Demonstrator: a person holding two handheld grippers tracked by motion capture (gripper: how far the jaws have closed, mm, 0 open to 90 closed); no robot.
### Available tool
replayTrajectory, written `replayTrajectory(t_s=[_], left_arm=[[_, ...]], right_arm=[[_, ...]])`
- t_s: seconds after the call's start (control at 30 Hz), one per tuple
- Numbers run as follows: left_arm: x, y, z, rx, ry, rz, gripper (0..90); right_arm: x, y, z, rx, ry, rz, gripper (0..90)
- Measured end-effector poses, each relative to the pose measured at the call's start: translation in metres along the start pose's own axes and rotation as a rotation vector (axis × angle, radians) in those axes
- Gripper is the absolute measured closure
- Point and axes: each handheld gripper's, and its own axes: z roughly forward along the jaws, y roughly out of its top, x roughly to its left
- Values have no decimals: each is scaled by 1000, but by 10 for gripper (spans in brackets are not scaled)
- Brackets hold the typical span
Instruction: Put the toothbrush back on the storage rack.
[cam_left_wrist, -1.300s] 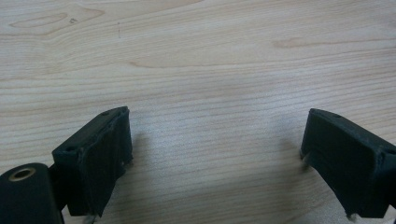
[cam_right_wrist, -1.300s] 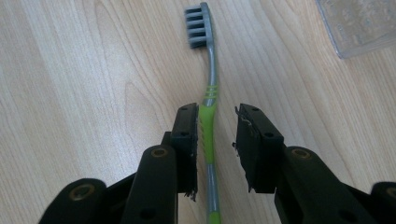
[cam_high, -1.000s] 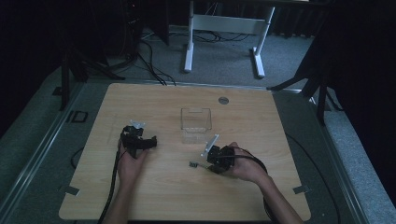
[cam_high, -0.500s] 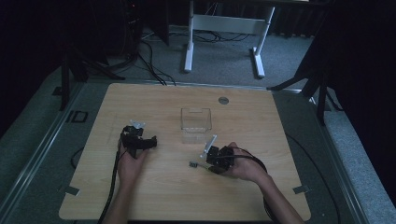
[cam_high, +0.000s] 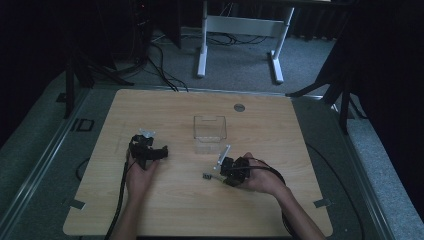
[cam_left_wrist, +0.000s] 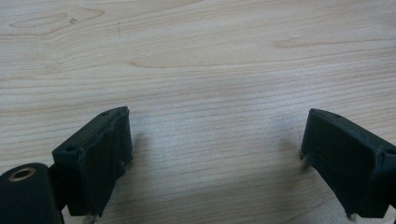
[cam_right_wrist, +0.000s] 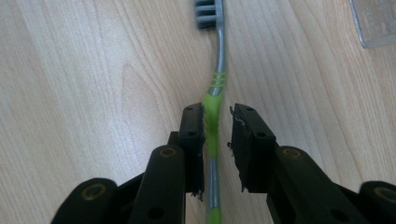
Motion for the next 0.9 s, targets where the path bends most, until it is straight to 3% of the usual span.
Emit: replayTrajectory(t_s=[0.9], left_arm=[[0,0,0,0,0,1,92]], right_arm=[[-1,0,12,50,23,-8,747]])
